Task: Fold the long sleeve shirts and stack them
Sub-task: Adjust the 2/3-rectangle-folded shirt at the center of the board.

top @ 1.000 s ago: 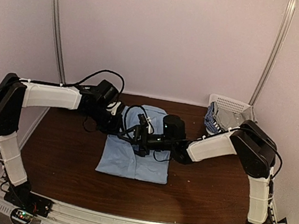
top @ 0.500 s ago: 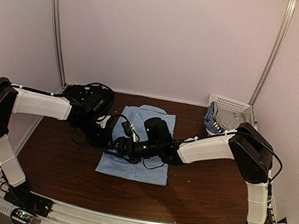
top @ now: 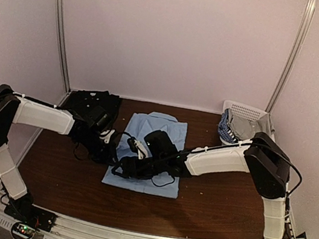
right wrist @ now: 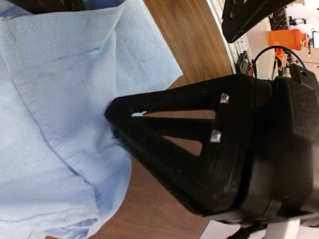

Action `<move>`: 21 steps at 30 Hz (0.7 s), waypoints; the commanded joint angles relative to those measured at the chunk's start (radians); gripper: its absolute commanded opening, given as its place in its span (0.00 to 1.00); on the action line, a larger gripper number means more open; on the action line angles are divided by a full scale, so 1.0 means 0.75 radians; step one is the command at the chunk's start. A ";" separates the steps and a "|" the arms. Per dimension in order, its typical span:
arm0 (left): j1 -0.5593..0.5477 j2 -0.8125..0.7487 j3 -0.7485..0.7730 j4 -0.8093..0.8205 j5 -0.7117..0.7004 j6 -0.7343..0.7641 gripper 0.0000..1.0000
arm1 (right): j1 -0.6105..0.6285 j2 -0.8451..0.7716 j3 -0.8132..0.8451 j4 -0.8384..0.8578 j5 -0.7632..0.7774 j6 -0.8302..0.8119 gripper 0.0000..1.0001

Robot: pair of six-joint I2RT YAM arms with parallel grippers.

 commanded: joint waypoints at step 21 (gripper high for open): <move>0.007 0.007 0.016 0.077 0.032 0.007 0.21 | -0.115 -0.002 0.055 -0.032 0.180 0.178 0.32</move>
